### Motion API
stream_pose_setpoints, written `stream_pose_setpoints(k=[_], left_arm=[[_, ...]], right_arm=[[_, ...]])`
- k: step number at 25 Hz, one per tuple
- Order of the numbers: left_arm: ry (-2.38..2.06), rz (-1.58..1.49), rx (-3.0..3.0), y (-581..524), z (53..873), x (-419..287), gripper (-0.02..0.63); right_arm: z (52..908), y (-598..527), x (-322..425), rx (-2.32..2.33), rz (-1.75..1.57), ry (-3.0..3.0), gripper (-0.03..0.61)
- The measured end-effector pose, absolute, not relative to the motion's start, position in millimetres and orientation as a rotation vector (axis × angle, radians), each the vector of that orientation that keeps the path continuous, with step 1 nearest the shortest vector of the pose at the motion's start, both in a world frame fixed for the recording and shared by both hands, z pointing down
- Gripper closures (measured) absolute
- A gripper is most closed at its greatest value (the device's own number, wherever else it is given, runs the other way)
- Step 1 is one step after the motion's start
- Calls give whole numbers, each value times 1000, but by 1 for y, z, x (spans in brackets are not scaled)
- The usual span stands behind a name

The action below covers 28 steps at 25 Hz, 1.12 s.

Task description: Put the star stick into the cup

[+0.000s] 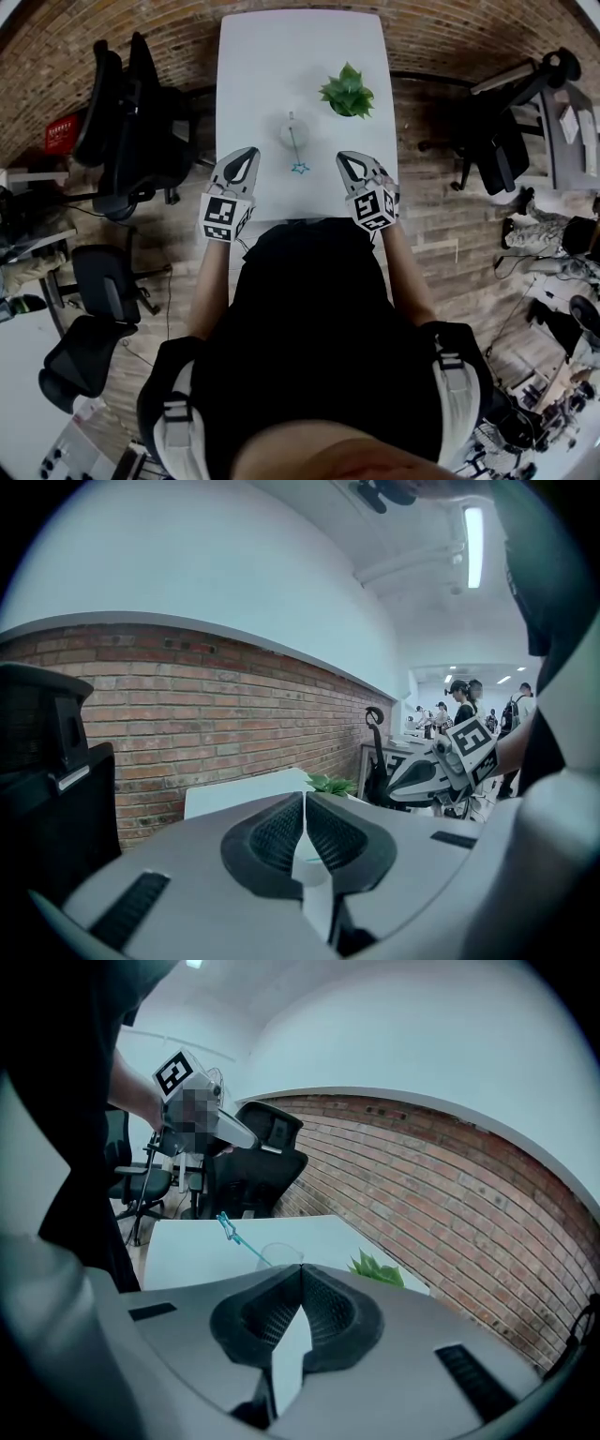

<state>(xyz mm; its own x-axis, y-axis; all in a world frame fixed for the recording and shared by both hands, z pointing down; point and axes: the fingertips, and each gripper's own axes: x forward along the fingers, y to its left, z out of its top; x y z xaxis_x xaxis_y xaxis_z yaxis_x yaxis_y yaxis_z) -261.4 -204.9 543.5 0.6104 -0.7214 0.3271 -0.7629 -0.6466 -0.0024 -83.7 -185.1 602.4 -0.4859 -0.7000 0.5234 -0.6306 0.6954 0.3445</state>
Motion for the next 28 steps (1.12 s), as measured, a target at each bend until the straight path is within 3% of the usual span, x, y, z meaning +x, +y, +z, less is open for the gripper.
stream_pose_setpoints(k=[28], left_arm=[[-1221, 451, 2701, -196, 544, -262, 589]], right_arm=[[610, -193, -89, 1000, -129, -2230, 581]])
